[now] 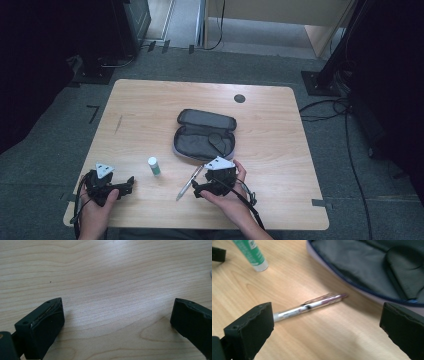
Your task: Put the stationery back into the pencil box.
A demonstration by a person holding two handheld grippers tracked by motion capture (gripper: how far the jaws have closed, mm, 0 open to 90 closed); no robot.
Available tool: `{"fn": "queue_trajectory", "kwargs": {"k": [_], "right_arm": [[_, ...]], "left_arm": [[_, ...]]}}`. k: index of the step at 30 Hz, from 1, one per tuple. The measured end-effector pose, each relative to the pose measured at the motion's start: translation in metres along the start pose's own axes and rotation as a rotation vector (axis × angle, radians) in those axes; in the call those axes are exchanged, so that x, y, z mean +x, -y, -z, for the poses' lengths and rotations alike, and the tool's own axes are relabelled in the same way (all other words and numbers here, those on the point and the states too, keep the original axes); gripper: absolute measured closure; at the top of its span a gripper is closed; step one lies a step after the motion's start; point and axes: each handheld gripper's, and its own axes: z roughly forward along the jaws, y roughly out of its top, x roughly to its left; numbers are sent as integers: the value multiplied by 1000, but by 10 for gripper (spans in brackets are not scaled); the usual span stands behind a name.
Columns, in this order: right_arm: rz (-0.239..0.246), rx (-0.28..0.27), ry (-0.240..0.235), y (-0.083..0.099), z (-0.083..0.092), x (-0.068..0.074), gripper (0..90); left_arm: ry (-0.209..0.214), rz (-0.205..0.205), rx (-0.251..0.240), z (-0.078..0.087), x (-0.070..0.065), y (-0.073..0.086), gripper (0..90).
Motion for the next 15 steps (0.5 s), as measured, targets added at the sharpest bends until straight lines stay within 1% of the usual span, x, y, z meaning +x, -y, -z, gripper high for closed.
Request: {"fn": "queue_trajectory", "kwargs": {"k": [6,9,13,15], "right_arm": [[-7,23,-15,7,-8,12,0],[-8,31,-18,9,-11,15,0],[-19,36,-6,10,-18,21,0],[-34,34,6,11,-23,25,0]], "left_arm": [[0,0,-1,0,0,0,0],[0,0,-1,0,0,0,0],[1,0,-1,0,0,0,0],[1,0,0,0,0,0,0]]}}
